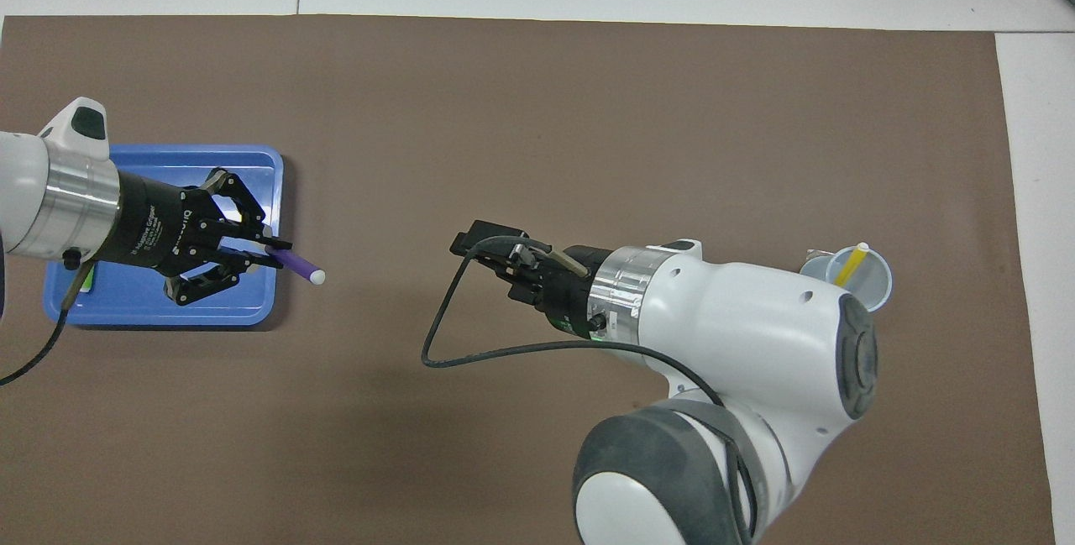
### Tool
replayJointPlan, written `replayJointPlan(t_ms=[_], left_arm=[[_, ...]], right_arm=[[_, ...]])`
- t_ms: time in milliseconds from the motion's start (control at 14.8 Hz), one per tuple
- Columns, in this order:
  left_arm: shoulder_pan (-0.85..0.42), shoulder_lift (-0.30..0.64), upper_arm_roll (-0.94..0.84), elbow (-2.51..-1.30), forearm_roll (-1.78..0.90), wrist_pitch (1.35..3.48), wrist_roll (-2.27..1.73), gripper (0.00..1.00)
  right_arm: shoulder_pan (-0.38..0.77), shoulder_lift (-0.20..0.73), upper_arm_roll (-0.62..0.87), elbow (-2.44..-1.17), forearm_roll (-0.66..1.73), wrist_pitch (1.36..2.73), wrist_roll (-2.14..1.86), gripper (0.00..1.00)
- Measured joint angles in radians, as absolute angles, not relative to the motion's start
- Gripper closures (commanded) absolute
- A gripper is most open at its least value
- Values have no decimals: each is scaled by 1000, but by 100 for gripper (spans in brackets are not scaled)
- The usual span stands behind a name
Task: Transfer and insert pens with both arms
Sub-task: 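Lift the purple pen with the left gripper while the right gripper approaches, then close the right gripper on the purple pen's free end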
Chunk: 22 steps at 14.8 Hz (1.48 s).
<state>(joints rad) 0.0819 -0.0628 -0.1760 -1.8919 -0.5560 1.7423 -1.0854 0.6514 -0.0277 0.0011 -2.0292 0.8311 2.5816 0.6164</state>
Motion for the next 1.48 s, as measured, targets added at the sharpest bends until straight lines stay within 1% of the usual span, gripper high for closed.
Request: replayJointPlan(t_ms=[135, 337, 539, 741, 876, 1078, 1146, 1281, 1483], left_arm=[[72, -67, -177, -1893, -599, 1737, -1157, 100], [45, -74, -178, -1893, -629, 1737, -1261, 100], [27, -92, -180, -1893, -633, 1737, -1320, 100], [21, -107, -182, -1894, -634, 1737, -1352, 100], [20, -112, -182, -1895, -634, 1735, -1361, 100], [19, -115, -182, -1897, -634, 1734, -1364, 100], [19, -115, -182, -1898, -634, 1734, -1365, 100], [18, -115, -182, -1899, -634, 1733, -1366, 100], [18, -115, -182, -1899, -634, 1732, -1366, 100]], right_arm=[[697, -21, 2, -2019, 831, 2631, 634, 0], [754, -2, 3, -1970, 831, 2672, 665, 0], [774, 26, 3, -1912, 831, 2689, 677, 1], [786, 62, 3, -1863, 831, 2689, 677, 6], [793, 94, 3, -1829, 831, 2690, 677, 20], [810, 139, 3, -1789, 830, 2692, 676, 46], [811, 146, 3, -1785, 830, 2693, 676, 53], [810, 152, 2, -1784, 830, 2693, 676, 55], [808, 152, -2, -1783, 830, 2693, 675, 55]])
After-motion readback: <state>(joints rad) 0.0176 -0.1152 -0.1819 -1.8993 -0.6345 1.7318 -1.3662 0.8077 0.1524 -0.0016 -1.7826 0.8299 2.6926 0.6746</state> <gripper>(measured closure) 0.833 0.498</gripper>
